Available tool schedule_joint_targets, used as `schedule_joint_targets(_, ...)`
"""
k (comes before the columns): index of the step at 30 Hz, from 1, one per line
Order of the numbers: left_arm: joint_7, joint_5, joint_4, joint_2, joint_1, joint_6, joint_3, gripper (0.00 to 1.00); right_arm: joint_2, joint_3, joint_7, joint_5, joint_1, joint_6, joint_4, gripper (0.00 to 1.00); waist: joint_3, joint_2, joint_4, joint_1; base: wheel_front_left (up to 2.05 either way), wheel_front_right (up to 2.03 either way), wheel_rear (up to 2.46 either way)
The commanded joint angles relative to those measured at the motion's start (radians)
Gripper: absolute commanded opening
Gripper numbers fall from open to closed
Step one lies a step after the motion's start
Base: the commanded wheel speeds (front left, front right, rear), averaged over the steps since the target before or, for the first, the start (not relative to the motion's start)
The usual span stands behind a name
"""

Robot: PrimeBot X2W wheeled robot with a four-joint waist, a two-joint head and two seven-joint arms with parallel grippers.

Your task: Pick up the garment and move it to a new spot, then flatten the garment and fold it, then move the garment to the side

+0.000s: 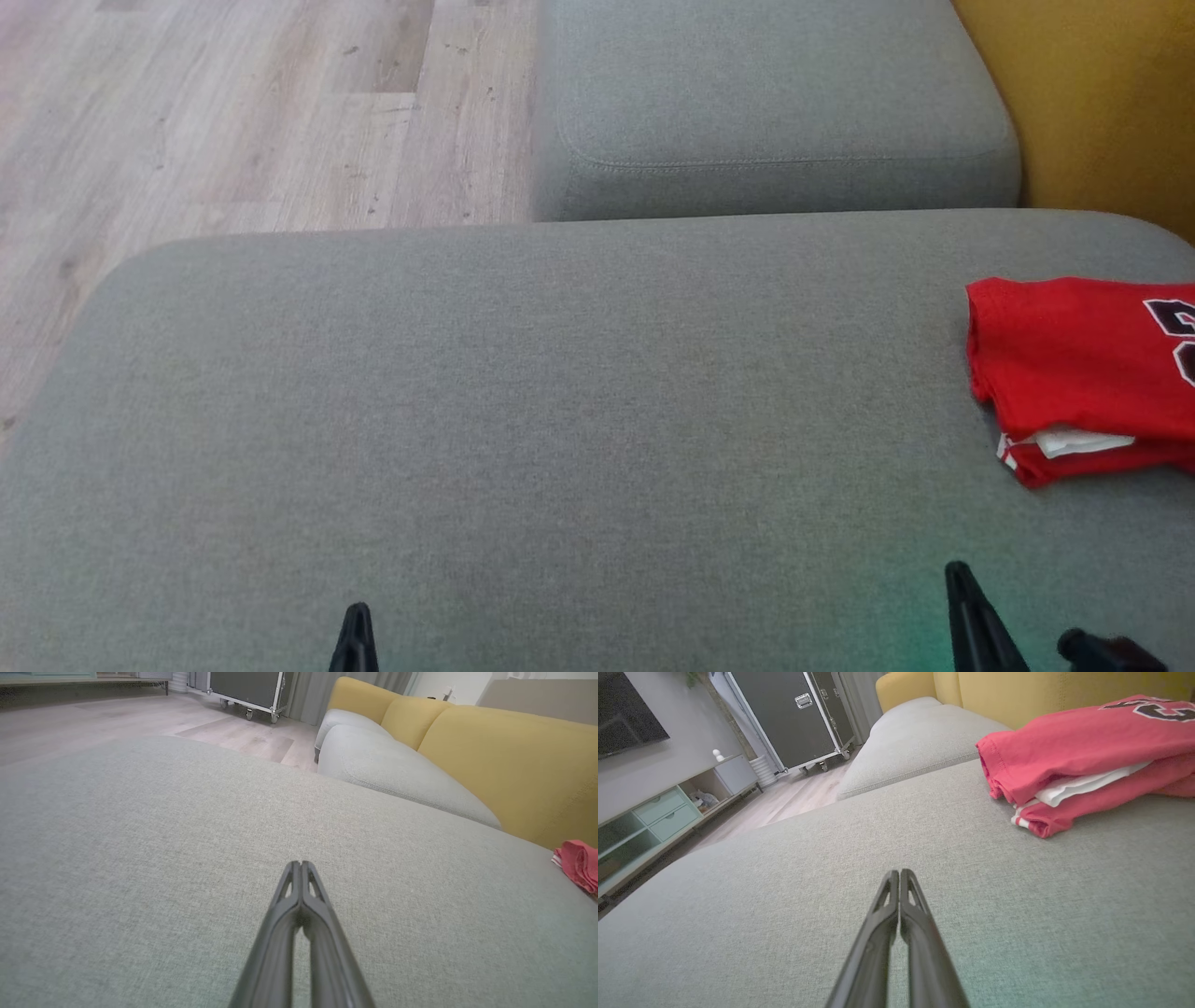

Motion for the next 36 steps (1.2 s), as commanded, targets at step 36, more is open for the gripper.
schedule_joint_targets(36, 0.093, -0.439, -0.017, 0.019, -0.151, -0.070, 0.099, 0.00, -0.017, -0.042, 0.096, 0.458, -0.159, 0.000, -0.018, 0.00, 0.030, -0.0001, -0.022, 0.0000, 0.00, 0.00, 0.00)
